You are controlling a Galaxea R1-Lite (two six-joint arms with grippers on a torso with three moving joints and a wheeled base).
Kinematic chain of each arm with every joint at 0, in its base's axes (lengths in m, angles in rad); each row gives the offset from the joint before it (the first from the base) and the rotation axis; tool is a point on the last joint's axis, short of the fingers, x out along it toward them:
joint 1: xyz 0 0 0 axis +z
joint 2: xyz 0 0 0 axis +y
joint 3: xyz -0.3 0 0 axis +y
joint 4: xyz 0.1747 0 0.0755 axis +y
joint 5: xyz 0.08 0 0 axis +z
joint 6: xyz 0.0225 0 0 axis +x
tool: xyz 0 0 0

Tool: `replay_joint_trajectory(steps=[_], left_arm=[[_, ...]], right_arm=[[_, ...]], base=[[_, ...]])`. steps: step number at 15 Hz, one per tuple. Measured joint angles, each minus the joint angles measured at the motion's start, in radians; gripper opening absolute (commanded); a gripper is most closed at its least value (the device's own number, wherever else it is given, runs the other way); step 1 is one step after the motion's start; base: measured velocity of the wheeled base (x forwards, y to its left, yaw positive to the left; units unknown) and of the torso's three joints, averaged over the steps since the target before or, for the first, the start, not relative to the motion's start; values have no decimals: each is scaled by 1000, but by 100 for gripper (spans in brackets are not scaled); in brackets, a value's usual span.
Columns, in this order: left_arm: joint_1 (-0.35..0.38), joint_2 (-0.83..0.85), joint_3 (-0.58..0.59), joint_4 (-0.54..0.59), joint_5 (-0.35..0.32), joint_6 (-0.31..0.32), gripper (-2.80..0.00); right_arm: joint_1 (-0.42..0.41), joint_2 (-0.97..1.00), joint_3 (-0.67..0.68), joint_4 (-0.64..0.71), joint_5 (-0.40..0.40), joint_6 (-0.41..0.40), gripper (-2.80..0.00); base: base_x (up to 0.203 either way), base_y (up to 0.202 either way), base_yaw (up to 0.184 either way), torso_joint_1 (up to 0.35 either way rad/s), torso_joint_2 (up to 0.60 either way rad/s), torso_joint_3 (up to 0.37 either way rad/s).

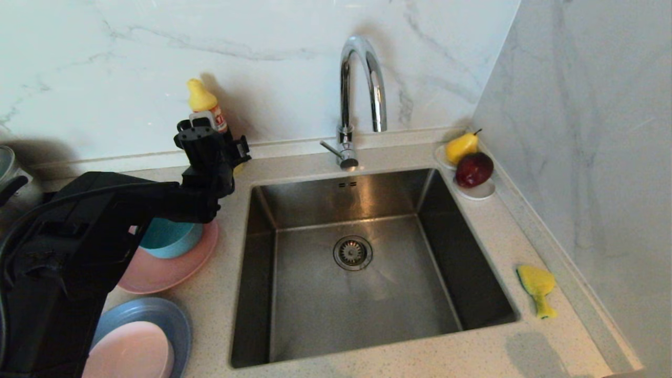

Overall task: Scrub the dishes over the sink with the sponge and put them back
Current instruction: Grab the dish soap

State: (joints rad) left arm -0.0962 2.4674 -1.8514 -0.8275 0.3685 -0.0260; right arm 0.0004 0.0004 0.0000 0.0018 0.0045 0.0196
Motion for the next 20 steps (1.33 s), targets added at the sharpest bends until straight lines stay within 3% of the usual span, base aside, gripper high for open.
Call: replay_joint_trajectory(steps=[12, 20], left_arm=[[-1, 16, -59, 11, 7, -1, -280], [-13, -223, 124, 0, 46, -3, -280]], right_arm=[[0, 0, 0, 0, 0, 0, -280], [0, 0, 0, 0, 0, 0, -280]], base=[[0, 0, 0, 0, 0, 0], [0, 0, 0, 0, 0, 0]])
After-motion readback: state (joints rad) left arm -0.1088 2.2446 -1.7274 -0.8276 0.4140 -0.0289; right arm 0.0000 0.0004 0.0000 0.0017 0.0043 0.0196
